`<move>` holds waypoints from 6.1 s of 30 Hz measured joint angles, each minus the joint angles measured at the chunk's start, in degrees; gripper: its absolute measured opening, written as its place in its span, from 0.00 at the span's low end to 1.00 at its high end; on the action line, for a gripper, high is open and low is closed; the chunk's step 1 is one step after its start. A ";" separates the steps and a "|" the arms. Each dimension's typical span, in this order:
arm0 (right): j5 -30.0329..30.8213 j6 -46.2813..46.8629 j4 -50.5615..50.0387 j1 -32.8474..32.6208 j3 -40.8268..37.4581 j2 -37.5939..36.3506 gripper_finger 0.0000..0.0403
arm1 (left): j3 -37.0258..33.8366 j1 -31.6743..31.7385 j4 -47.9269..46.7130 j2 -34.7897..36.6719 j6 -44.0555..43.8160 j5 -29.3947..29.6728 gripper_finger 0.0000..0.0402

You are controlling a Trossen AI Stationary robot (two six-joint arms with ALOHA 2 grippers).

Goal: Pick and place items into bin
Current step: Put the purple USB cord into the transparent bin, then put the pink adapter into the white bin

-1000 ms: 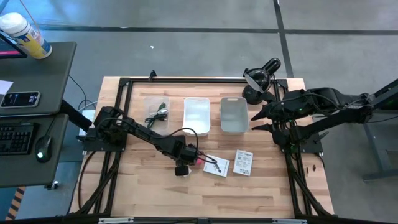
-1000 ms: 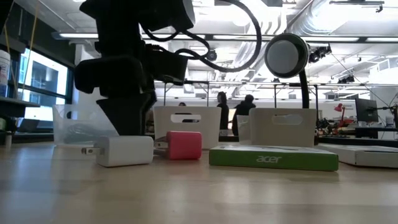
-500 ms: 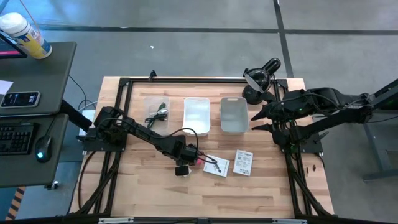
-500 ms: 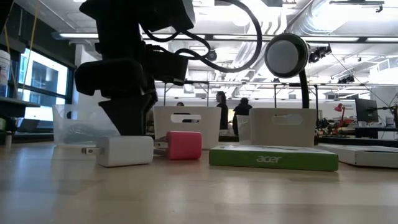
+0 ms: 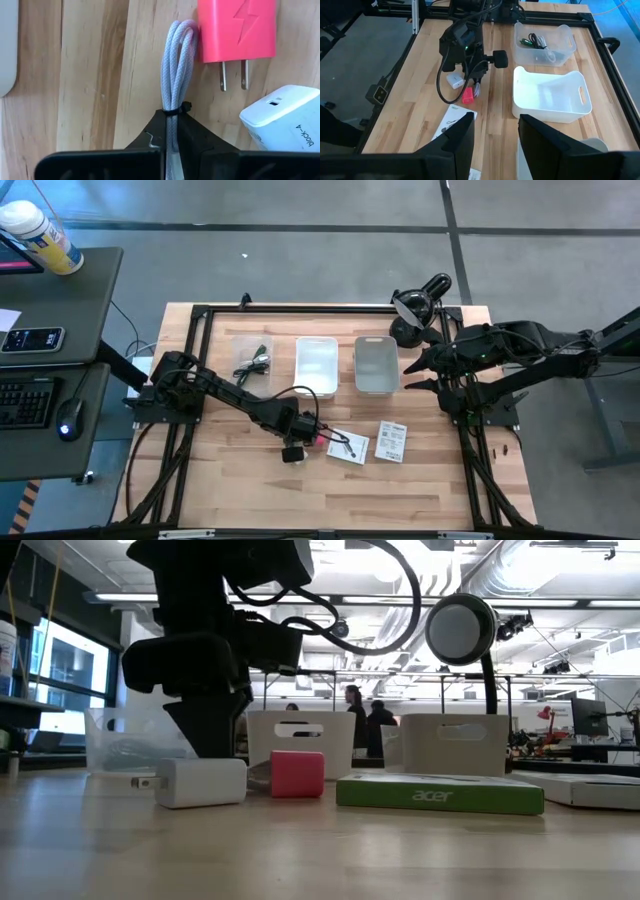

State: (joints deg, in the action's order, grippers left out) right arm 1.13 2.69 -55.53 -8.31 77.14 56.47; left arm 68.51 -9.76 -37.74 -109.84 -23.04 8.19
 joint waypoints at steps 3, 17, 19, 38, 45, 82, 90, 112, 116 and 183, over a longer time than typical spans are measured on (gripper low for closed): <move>0.00 -0.03 0.00 0.01 0.00 0.00 0.36 | 0.00 0.00 -0.94 0.59 -0.92 0.00 0.01; 0.00 -0.14 -0.13 0.00 0.00 0.01 0.36 | 1.29 0.04 -7.43 8.28 -4.35 2.37 0.00; -0.01 -0.15 -0.15 0.01 0.00 0.00 0.36 | 1.31 0.04 -7.41 9.77 -4.41 3.17 0.00; -0.02 0.31 0.02 0.00 0.00 0.00 0.36 | 1.33 4.94 -18.68 21.75 -14.96 8.82 0.00; -0.02 0.32 0.04 0.02 0.00 0.00 0.36 | 1.31 12.15 -25.72 24.98 -14.74 10.05 0.00; 0.12 1.44 -1.96 0.01 0.00 0.00 0.36 | -10.57 35.63 -25.86 26.07 5.31 5.40 0.00; 0.25 2.43 -1.85 0.02 0.00 0.00 0.36 | -11.26 35.67 -24.75 26.07 4.56 5.78 0.01; 0.28 2.44 -1.86 0.02 0.00 0.00 0.36 | -8.27 35.14 -25.17 26.08 10.93 -0.72 0.46; 0.28 2.44 -1.86 0.02 0.00 0.00 0.36 | -2.80 31.09 -25.23 26.74 18.77 -2.65 0.45; 4.63 12.08 -9.21 -9.09 -19.93 -20.88 0.36 | 7.82 -3.87 4.46 4.59 13.61 1.39 0.29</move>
State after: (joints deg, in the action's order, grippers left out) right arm 5.76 14.76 -64.74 -17.41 57.21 35.59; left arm 76.34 -13.63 -33.28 -105.25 -9.43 9.58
